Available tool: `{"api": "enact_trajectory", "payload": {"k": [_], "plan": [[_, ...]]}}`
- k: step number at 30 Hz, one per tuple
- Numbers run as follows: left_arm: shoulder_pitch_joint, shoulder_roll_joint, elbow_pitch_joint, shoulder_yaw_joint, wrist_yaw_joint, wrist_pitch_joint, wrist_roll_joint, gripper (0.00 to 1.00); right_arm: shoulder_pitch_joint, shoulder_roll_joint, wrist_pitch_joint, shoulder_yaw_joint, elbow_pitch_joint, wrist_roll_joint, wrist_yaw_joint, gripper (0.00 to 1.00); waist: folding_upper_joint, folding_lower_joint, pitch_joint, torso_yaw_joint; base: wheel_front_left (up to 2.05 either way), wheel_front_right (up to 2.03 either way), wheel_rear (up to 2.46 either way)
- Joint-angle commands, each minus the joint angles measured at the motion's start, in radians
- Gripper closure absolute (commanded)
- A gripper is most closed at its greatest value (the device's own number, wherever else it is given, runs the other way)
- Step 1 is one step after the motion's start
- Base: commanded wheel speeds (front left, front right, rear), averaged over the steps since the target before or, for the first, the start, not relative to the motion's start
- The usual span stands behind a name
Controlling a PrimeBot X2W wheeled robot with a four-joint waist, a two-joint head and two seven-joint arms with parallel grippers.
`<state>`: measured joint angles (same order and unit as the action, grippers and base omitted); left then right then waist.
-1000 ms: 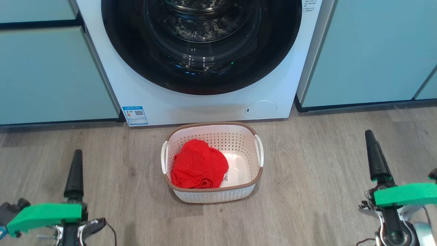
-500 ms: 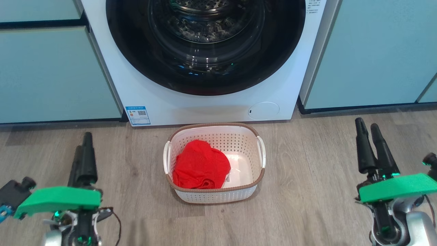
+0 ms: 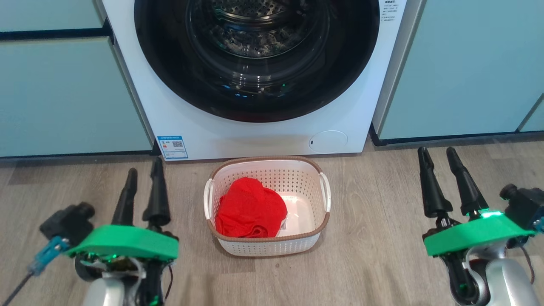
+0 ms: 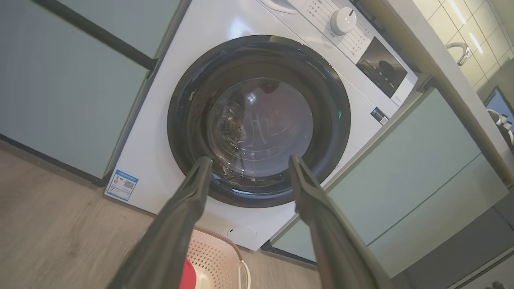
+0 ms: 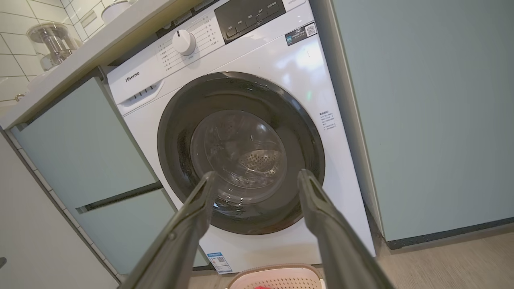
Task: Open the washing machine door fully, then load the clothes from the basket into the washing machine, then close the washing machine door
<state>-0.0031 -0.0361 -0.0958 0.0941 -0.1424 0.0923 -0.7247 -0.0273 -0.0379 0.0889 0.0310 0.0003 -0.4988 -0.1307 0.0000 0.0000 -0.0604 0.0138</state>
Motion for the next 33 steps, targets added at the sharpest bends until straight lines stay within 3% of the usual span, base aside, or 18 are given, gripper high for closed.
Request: {"api": "enact_trajectory", "payload": {"k": [1, 8, 12, 25, 33], "plan": [[-0.047, -0.009, -0.051, -0.005, -0.011, 0.014, 0.041, 0.0, -0.04, -0.012, 0.015, -0.017, -0.039, 0.034, 0.0, 0.0, 0.0, 0.0, -0.002, -0.001, 0.0, 0.0, 0.0], [-0.038, -0.05, -0.024, 0.097, -0.076, 0.037, 0.171, 0.0, -0.021, -0.011, 0.038, -0.021, -0.01, 0.09, 0.0, 0.0, 0.0, 0.0, -0.013, -0.006, 0.0, 0.0, 0.0], [-0.037, -0.069, -0.002, 0.141, -0.112, 0.049, 0.215, 0.0, -0.013, -0.011, 0.05, 0.001, 0.011, 0.046, 0.0, 0.0, 0.0, 0.0, -0.015, -0.01, 0.0, 0.0, 0.0], [-0.047, -0.098, 0.027, 0.208, -0.209, 0.087, 0.362, 0.0, -0.015, -0.011, 0.089, -0.029, 0.061, 0.196, 0.0, 0.0, 0.0, 0.0, -0.007, -0.022, 0.0, 0.0, 0.0], [-0.032, -0.08, 0.024, 0.202, -0.187, 0.11, 0.408, 0.0, -0.02, -0.012, 0.113, -0.042, 0.056, 0.271, 0.0, 0.0, 0.0, 0.0, -0.015, -0.025, 0.0, 0.0, 0.0]]}}
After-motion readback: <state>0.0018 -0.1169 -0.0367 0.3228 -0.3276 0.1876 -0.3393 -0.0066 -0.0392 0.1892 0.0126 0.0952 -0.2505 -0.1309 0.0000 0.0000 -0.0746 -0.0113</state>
